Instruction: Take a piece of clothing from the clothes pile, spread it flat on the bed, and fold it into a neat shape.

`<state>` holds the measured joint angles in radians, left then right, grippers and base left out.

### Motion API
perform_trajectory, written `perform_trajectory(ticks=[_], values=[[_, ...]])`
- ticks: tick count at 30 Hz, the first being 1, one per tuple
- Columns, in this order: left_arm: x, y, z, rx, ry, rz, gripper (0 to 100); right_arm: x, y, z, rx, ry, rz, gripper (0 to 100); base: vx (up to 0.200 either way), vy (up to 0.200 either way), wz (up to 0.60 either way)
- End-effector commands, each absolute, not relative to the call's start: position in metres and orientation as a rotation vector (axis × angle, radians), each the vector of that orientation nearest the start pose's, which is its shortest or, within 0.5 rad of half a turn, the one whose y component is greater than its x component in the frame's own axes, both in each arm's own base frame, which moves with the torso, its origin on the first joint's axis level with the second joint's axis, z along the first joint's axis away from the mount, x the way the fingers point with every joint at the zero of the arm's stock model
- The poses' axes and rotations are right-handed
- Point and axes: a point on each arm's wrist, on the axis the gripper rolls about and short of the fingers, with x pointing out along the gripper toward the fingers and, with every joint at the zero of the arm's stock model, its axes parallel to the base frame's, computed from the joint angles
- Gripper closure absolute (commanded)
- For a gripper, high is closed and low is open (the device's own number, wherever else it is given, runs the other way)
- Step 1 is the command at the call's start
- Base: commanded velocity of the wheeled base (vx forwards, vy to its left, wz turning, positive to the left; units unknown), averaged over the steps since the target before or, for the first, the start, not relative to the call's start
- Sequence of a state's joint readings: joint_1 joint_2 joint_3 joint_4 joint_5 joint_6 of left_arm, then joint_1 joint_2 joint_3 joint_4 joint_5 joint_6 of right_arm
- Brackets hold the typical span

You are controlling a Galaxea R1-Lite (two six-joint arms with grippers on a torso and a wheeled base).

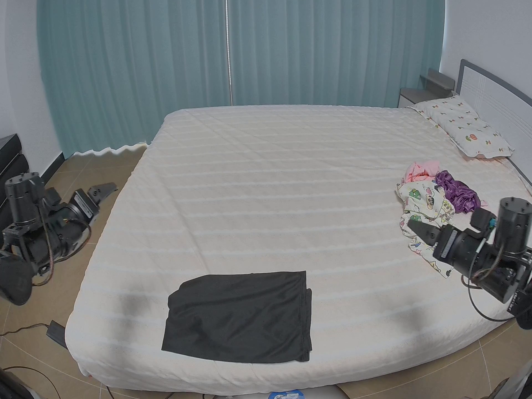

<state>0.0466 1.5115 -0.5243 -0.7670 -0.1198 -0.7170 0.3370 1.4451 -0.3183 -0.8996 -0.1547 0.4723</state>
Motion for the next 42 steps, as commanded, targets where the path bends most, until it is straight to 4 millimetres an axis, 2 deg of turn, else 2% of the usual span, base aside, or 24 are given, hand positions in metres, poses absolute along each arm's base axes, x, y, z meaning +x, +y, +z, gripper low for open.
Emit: perform_trajectory(ticks=[1, 4, 8, 14, 15, 16, 17, 18, 21, 23, 24, 25, 26, 27, 29, 30, 36, 42], values=[[0.168, 0.014, 0.215, -0.667, 0.102, 0.013, 0, 0.129, 0.034, 0.170, 0.319, 0.045, 0.082, 0, 0.000, 0.000, 0.00], [0.141, 0.012, 0.226, -0.619, 0.067, 0.003, 0, 0.114, 0.023, 0.175, 0.291, -0.026, 0.040, 0, 0.000, 0.000, 0.00], [0.103, 0.008, 0.236, -0.530, 0.011, -0.007, 0, 0.095, 0.009, 0.174, 0.242, -0.067, -0.036, 0, 0.000, 0.000, 0.00], [0.065, 0.005, 0.259, -0.321, -0.078, 0.009, 0, 0.067, 0.001, 0.188, 0.146, -0.160, -0.037, 0, 0.000, 0.000, 0.00], [0.064, 0.005, 0.259, -0.318, -0.079, 0.009, 0, 0.066, 0.001, 0.188, 0.141, -0.163, -0.037, 0, 0.000, 0.000, 0.00], [0.048, 0.004, 0.262, -0.267, -0.098, 0.016, 0, 0.053, -0.001, 0.189, 0.094, -0.177, -0.041, 0, 0.000, 0.000, 0.00], [0.047, 0.003, 0.262, -0.261, -0.096, 0.016, 0, 0.052, -0.001, 0.188, 0.091, -0.175, -0.039, 0, 0.000, 0.000, 0.00], [0.032, 0.002, 0.260, -0.212, -0.086, 0.017, 0, 0.038, 0.000, 0.184, 0.053, -0.169, -0.014, 0, 0.000, 0.000, 0.00], [0.015, 0.000, 0.253, -0.153, -0.053, 0.014, 0, 0.013, 0.000, 0.176, 0.004, -0.130, 0.019, 0, 0.000, 0.000, 0.00], [0.008, -0.001, 0.251, -0.121, -0.062, 0.008, 0, -0.002, 0.000, 0.175, -0.019, -0.099, 0.036, 0, 0.000, 0.000, 0.00], [0.007, -0.001, 0.251, -0.119, -0.063, 0.005, 0, -0.003, 0.000, 0.175, -0.022, -0.097, 0.039, 0, 0.000, 0.000, 0.00], [0.002, -0.002, 0.250, -0.081, -0.076, -0.010, 0, -0.018, 0.000, 0.173, -0.034, -0.056, 0.073, 0, 0.000, 0.000, 0.00], [0.001, -0.002, 0.250, -0.078, -0.077, -0.013, 0, -0.019, 0.000, 0.172, -0.034, -0.052, 0.074, 0, 0.000, 0.000, 0.00], [-0.001, -0.003, 0.250, -0.061, -0.078, -0.032, 0, -0.031, -0.001, 0.168, -0.043, -0.010, 0.095, 0, 0.000, 0.000, 0.00], [-0.002, -0.003, 0.249, -0.059, -0.076, -0.046, 0, -0.035, -0.001, 0.165, -0.051, 0.010, 0.098, 0, 0.000, 0.000, 0.00], [-0.003, -0.004, 0.247, -0.062, -0.061, -0.102, 0, -0.043, -0.002, 0.157, -0.082, 0.044, 0.099, 0, 0.000, 0.000, 0.00], [-0.014, -0.005, 0.224, -0.054, 0.058, -0.138, 0, -0.042, -0.003, 0.132, -0.117, 0.092, 0.030, 0, 0.000, 0.000, 0.00], [-0.024, -0.005, 0.197, -0.011, 0.066, -0.205, 0, -0.041, -0.002, 0.113, -0.151, 0.117, 0.019, 0, 0.000, 0.000, 0.00]])
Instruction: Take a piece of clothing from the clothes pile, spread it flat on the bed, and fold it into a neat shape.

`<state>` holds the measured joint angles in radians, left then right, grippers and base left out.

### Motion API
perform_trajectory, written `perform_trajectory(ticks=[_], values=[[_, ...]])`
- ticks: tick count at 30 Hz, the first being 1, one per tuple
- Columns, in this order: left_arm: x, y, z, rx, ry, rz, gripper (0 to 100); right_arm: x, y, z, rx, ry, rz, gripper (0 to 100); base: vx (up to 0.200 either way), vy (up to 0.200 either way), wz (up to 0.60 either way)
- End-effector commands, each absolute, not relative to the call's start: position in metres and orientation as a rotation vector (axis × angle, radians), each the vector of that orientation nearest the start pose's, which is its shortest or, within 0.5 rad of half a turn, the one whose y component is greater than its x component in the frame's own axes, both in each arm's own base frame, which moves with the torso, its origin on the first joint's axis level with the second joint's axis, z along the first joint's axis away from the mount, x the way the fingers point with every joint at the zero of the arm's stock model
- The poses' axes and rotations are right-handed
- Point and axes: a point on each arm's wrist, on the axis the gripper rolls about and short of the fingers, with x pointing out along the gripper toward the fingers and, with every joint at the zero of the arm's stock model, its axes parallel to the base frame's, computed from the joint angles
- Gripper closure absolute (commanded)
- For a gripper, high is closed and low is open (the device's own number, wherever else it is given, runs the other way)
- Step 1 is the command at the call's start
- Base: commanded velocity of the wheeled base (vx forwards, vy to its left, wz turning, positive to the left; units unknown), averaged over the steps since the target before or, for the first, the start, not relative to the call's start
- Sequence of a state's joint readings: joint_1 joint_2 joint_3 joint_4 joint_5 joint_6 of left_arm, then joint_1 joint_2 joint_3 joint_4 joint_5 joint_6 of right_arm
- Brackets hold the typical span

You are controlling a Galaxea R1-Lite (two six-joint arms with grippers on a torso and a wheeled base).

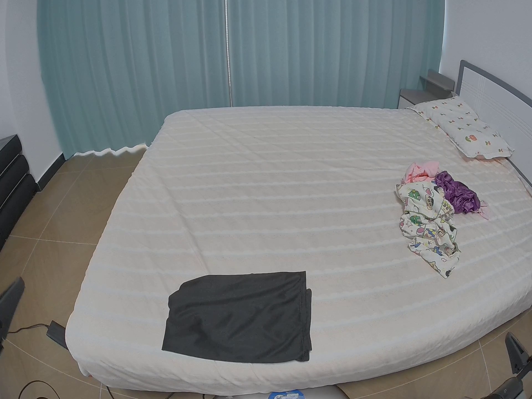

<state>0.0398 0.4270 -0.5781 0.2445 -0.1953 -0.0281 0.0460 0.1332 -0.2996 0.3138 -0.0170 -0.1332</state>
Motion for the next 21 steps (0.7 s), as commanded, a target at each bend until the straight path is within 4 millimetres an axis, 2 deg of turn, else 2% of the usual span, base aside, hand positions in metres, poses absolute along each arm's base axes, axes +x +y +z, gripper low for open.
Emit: perform_trajectory(ticks=[1, 4, 5, 8, 9, 11, 15, 17, 19, 21], values=[[-0.026, -0.004, 0.190, -0.010, 0.071, -0.215, 0, -0.042, -0.001, 0.108, -0.157, 0.119, 0.017, 0, 0.000, 0.000, 0.00], [-0.032, -0.004, 0.164, -0.004, 0.075, -0.209, 0, -0.040, 0.000, 0.092, -0.173, 0.138, 0.007, 0, 0.000, 0.000, 0.00], [-0.037, -0.004, 0.145, 0.014, 0.056, -0.192, 0, -0.037, 0.000, 0.087, -0.162, 0.140, 0.021, 0, 0.000, 0.000, 0.00], [-0.043, -0.003, 0.114, 0.067, 0.026, -0.098, 0, -0.037, 0.000, 0.088, -0.120, 0.122, 0.040, 0, 0.000, 0.000, 0.00], [-0.043, -0.001, 0.109, 0.087, 0.028, -0.038, 0, -0.037, 0.001, 0.088, -0.106, 0.120, 0.054, 0, 0.000, 0.000, 0.00], [-0.044, 0.000, 0.114, 0.103, 0.009, 0.029, 0, -0.037, 0.001, 0.089, -0.119, 0.115, 0.082, 0, 0.000, 0.000, 0.00], [-0.054, 0.000, 0.150, 0.094, -0.076, 0.042, 0, -0.037, 0.002, 0.087, -0.141, 0.116, 0.118, 0, 0.000, 0.000, 0.00], [-0.053, 0.000, 0.153, 0.082, -0.070, 0.054, 0, -0.036, 0.002, 0.087, -0.136, 0.118, 0.118, 0, 0.000, 0.000, 0.00], [-0.048, 0.000, 0.139, 0.058, -0.023, 0.059, 0, -0.036, 0.002, 0.087, -0.128, 0.120, 0.119, 0, 0.000, 0.000, 0.00], [-0.034, 0.003, 0.099, 0.061, 0.113, 0.158, 0, -0.036, 0.002, 0.087, -0.081, 0.122, 0.116, 0, 0.000, 0.000, 0.00]])
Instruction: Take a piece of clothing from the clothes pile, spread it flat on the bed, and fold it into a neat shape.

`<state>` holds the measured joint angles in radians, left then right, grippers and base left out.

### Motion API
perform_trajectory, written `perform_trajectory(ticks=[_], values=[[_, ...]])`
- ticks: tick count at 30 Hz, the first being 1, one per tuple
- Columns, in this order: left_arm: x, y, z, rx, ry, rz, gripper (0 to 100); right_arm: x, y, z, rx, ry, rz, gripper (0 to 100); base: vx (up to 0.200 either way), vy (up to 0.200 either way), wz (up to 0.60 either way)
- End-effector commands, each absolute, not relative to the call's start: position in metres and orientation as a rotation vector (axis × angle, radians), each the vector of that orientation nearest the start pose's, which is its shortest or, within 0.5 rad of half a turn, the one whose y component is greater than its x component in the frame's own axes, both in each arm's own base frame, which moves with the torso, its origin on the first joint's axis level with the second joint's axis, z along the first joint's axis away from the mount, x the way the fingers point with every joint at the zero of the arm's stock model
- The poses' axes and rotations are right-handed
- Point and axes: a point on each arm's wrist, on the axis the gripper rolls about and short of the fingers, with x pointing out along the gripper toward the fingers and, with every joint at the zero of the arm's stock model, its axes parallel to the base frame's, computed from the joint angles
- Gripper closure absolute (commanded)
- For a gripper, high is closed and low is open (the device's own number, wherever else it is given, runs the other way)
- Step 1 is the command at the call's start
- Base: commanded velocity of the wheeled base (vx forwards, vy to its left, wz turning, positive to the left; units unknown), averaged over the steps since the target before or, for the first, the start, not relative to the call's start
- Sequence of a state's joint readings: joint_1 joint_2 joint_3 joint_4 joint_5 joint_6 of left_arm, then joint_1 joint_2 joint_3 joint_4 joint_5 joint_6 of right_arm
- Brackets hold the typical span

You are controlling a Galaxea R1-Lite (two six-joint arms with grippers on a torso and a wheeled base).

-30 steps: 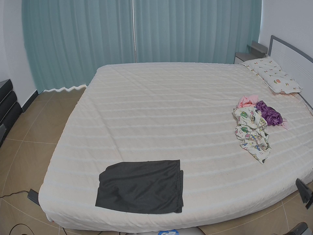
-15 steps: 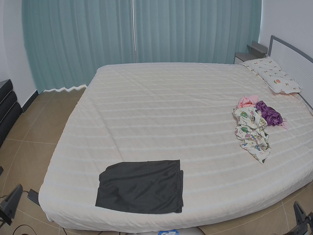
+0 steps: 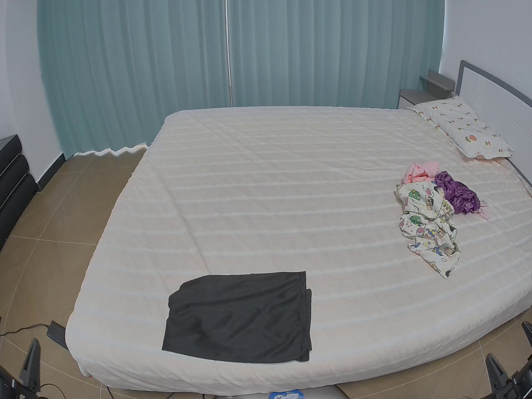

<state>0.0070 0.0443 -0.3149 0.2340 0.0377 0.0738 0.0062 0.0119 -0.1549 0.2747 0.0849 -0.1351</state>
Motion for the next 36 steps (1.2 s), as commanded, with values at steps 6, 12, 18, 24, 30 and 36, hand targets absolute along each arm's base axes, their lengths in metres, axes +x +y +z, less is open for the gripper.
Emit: perform_trajectory(ticks=[6, 12, 18, 24, 30, 36], values=[[-0.030, 0.004, 0.085, 0.004, 0.069, 0.206, 0, -0.036, 0.002, 0.087, -0.004, 0.118, 0.102, 0, 0.000, 0.000, 0.00], [-0.029, 0.004, 0.084, -0.005, 0.063, 0.189, 0, -0.035, 0.002, 0.087, -0.055, 0.113, 0.108, 0, 0.000, 0.000, 0.00], [-0.022, 0.000, 0.081, 0.001, -0.012, 0.028, 0, -0.034, 0.002, 0.086, -0.126, 0.103, 0.091, 0, 0.000, 0.000, 0.00], [-0.022, 0.000, 0.076, 0.003, 0.012, 0.025, 0, -0.026, 0.002, 0.083, -0.206, -0.028, 0.110, 0, 0.000, 0.000, 0.00], [-0.022, 0.000, 0.076, 0.005, 0.012, 0.023, 0, -0.025, 0.003, 0.082, -0.037, -0.024, 0.139, 0, 0.000, 0.000, 0.00], [-0.022, 0.000, 0.076, 0.005, 0.012, 0.023, 0, -0.024, 0.001, 0.077, -0.038, 0.011, 0.043, 0, 0.000, 0.000, 0.00]])
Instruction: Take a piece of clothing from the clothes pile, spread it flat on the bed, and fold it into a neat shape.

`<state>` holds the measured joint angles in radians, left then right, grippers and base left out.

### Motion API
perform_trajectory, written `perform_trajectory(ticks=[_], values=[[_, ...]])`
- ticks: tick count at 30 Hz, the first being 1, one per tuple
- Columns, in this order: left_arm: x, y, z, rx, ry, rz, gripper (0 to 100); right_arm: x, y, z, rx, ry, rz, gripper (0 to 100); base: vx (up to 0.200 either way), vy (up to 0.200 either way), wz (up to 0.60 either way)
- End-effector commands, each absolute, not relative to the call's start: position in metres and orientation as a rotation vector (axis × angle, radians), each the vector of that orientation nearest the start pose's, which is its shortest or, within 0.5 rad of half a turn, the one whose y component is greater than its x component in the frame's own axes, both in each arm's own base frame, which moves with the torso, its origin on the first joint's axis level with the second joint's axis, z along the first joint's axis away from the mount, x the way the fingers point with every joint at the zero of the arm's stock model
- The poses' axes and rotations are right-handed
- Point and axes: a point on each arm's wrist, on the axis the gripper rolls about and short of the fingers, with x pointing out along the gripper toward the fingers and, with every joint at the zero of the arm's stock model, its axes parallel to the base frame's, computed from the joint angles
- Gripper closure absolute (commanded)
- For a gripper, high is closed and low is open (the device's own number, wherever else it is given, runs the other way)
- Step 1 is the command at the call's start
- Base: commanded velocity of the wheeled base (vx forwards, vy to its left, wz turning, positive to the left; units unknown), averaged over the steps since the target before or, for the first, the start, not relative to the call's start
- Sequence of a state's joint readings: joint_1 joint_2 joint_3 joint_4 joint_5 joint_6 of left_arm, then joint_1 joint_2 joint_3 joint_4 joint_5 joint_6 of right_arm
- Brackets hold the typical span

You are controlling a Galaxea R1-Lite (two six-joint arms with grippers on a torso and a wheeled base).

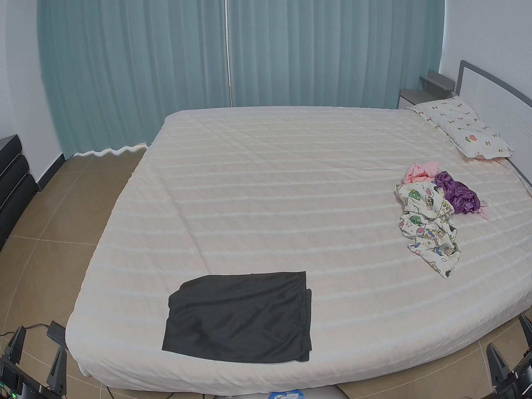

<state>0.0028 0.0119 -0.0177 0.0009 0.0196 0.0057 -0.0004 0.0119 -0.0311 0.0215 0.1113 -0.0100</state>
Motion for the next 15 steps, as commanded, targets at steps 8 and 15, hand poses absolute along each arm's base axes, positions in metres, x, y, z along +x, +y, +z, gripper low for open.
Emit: perform_trajectory(ticks=[8, 15], values=[[-0.0220, 0.0003, 0.0760, 0.006, 0.012, 0.021, 0, -0.0233, 0.0003, 0.0759, -0.012, 0.015, 0.025, 0, 0.000, 0.000, 0.00], [-0.0220, 0.0003, 0.0762, 0.003, 0.011, 0.021, 0, -0.0228, 0.0003, 0.0760, -0.005, -0.005, 0.025, 0, 0.000, 0.000, 0.00]])
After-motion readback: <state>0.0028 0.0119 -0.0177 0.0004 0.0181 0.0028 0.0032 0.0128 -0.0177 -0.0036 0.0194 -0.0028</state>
